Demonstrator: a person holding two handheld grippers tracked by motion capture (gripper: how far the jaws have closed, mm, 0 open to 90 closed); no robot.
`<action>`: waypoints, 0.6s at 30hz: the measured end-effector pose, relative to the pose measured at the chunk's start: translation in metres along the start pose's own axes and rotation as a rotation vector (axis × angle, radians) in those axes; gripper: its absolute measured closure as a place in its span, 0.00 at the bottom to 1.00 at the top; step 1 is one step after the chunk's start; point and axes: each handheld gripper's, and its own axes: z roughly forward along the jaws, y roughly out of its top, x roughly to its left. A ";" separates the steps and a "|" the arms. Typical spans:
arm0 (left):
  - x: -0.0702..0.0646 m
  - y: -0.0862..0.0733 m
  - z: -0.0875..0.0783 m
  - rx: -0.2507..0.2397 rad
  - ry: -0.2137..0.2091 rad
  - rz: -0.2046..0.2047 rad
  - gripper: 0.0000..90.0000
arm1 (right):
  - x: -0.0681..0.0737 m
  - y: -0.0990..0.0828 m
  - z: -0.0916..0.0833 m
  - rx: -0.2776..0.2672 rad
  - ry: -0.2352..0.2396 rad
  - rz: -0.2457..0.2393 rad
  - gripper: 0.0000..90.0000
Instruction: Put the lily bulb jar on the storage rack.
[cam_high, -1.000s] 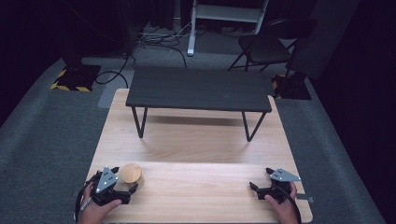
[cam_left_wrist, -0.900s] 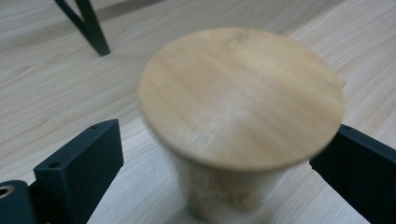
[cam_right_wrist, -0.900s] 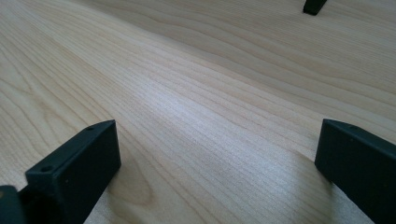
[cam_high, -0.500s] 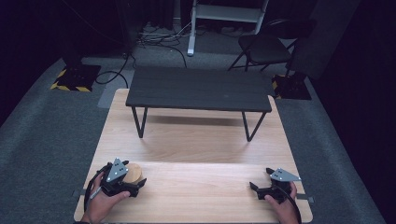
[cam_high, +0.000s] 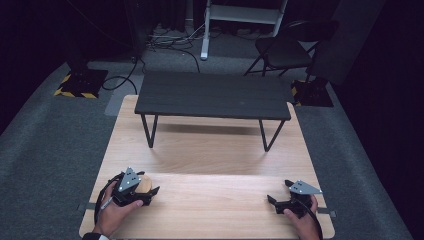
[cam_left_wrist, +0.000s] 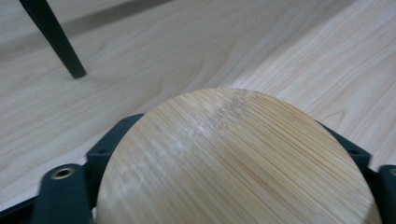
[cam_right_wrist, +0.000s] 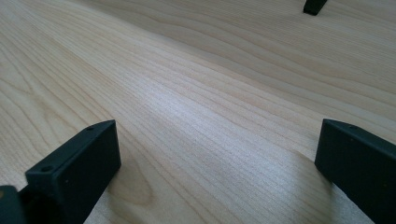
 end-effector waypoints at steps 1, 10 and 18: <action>0.001 -0.001 0.000 -0.005 -0.001 -0.001 0.28 | 0.000 0.000 0.000 0.000 0.000 0.000 0.00; 0.002 0.000 0.000 -0.001 -0.006 -0.010 0.29 | 0.000 0.000 0.000 0.000 0.000 0.000 0.00; 0.004 0.001 -0.001 -0.025 -0.013 -0.037 0.29 | 0.000 0.000 0.000 0.000 0.000 0.000 0.00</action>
